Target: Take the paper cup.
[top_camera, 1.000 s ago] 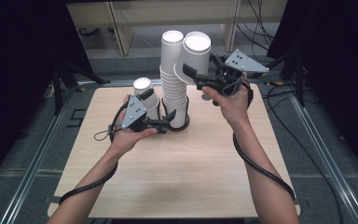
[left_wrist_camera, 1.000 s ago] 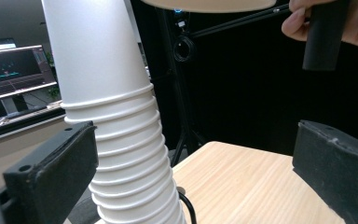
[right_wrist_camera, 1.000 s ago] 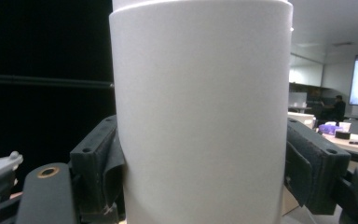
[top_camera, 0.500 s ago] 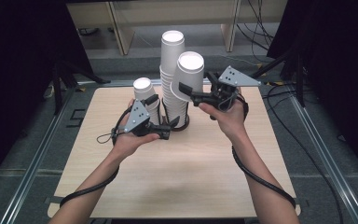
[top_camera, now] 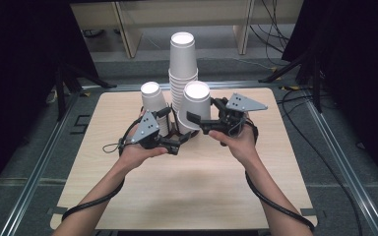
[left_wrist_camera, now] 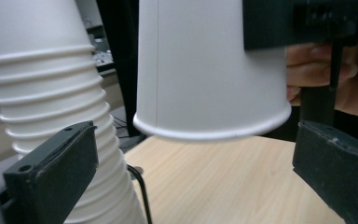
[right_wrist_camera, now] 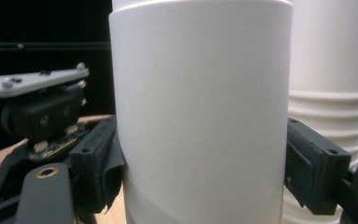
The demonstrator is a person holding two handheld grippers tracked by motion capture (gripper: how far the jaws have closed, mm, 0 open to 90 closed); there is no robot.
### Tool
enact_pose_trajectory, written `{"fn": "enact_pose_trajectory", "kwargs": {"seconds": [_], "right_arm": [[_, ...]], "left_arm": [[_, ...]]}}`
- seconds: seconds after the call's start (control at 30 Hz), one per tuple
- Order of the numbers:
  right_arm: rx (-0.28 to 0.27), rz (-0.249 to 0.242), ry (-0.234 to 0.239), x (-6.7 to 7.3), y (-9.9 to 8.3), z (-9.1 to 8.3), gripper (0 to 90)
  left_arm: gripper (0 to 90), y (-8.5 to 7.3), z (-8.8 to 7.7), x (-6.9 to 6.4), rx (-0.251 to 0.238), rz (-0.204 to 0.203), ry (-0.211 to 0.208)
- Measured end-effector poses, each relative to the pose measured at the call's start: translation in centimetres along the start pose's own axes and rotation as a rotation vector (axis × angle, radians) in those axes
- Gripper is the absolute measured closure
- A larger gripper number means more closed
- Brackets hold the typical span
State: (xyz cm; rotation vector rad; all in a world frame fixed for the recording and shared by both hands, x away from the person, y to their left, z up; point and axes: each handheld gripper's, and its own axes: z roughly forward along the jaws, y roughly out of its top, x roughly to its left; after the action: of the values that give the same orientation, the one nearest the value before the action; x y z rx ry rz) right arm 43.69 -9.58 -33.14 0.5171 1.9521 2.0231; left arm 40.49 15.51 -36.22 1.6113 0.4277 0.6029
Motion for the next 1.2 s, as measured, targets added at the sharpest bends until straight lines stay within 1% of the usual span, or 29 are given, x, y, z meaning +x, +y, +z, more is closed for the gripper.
{"fn": "enact_pose_trajectory", "kwargs": {"seconds": [0.03, 0.13, 0.17, 0.23, 0.27, 0.3, 0.33, 0.37, 0.4, 0.43, 0.47, 0.53, 0.57, 0.6, 0.73, 0.77, 0.8, 0.83, 0.87, 0.9, 0.93, 1.03, 1.07, 1.1, 1.13, 1.17, 1.2], "right_arm": [[0.005, -0.003, 0.007, 0.1, -0.3, 0.0, 22.9], [0.017, 0.02, 0.026, 0.3, -1.1, -0.1, 22.9], [0.026, 0.049, 0.041, 0.5, -1.3, -0.1, 22.9], [0.026, 0.04, 0.042, 0.6, -1.6, -0.1, 22.8], [0.022, 0.042, 0.046, 0.6, -1.8, -0.1, 22.8], [0.036, 0.057, 0.048, 0.7, -2.0, -0.2, 22.8], [0.024, 0.036, 0.05, 0.6, -2.1, -0.1, 22.8], [0.031, 0.037, 0.047, 0.7, -2.3, -0.1, 22.8], [0.047, 0.075, 0.062, 0.9, -2.5, -0.2, 22.8], [0.036, 0.032, 0.057, 0.7, -2.6, 0.0, 22.8], [0.028, 0.019, 0.06, 0.7, -2.8, 0.1, 22.8], [0.053, 0.05, 0.064, 1.0, -3.1, 0.0, 22.8], [0.022, 0.028, 0.066, 0.8, -3.4, 0.3, 22.7], [0.044, 0.036, 0.069, 0.9, -3.4, 0.2, 22.7], [0.057, 0.063, 0.083, 1.1, -3.7, 0.3, 22.7], [0.039, 0.038, 0.083, 1.0, -3.8, 0.5, 22.7], [0.045, 0.043, 0.095, 1.1, -3.8, 0.5, 22.7], [0.041, 0.025, 0.086, 1.0, -3.9, 0.6, 22.7], [0.061, 0.064, 0.083, 1.3, -4.0, 0.5, 22.7], [0.056, 0.048, 0.096, 1.2, -4.0, 0.6, 22.7], [0.055, 0.048, 0.093, 1.2, -4.1, 0.6, 22.7], [0.064, 0.072, 0.101, 1.4, -4.2, 0.6, 22.7], [0.06, 0.058, 0.098, 1.3, -4.2, 0.6, 22.6], [0.06, 0.055, 0.1, 1.3, -4.2, 0.7, 22.6], [0.067, 0.068, 0.102, 1.4, -4.3, 0.7, 22.6], [0.069, 0.07, 0.105, 1.4, -4.3, 0.7, 22.6], [0.071, 0.053, 0.093, 1.3, -4.3, 0.7, 22.6]], "left_arm": [[0.0, -0.2, 0.0, -0.1, 0.004, 0.0, -0.008], [0.0, -0.4, 0.0, -0.2, 0.014, -0.004, -0.024], [0.0, -0.5, 0.0, -0.3, 0.013, -0.01, -0.029], [0.0, -0.7, 0.0, -0.3, 0.012, -0.027, -0.042], [0.0, -0.8, 0.1, -0.4, 0.013, -0.034, -0.048], [0.0, -0.9, 0.1, -0.4, 0.02, -0.031, -0.053], [0.0, -1.0, 0.1, -0.5, 0.025, -0.034, -0.06], [0.0, -1.1, 0.1, -0.6, 0.03, -0.032, -0.067], [0.0, -1.2, 0.2, -0.7, 0.034, -0.037, -0.072], [0.0, -1.3, 0.3, -0.7, 0.038, -0.033, -0.074], [0.0, -1.4, 0.3, -0.8, 0.04, -0.038, -0.078], [0.0, -1.6, 0.4, -0.9, 0.047, -0.04, -0.082], [0.0, -1.8, 0.5, -0.9, 0.05, -0.046, -0.086], [0.0, -1.9, 0.6, -0.9, 0.052, -0.048, -0.088], [0.0, -2.3, 0.7, -1.0, 0.063, -0.06, -0.092], [0.0, -2.4, 0.8, -1.0, 0.065, -0.062, -0.094], [0.0, -2.5, 0.8, -1.0, 0.064, -0.065, -0.094], [0.0, -2.5, 0.9, -1.0, 0.062, -0.07, -0.093], [0.0, -2.5, 0.9, -1.0, 0.062, -0.074, -0.093], [0.1, -2.5, 0.9, -1.0, 0.063, -0.074, -0.095], [0.1, -2.5, 0.9, -1.0, 0.065, -0.072, -0.096], [0.6, -2.6, 1.0, -1.1, 0.069, -0.071, -0.1], [1.1, -2.6, 1.0, -1.1, 0.069, -0.071, -0.101], [1.5, -2.6, 1.0, -1.1, 0.071, -0.07, -0.1], [1.6, -2.7, 1.0, -1.2, 0.074, -0.07, -0.1], [1.6, -2.7, 1.0, -1.2, 0.073, -0.071, -0.099], [1.6, -2.8, 1.0, -1.2, 0.074, -0.074, -0.099]]}}
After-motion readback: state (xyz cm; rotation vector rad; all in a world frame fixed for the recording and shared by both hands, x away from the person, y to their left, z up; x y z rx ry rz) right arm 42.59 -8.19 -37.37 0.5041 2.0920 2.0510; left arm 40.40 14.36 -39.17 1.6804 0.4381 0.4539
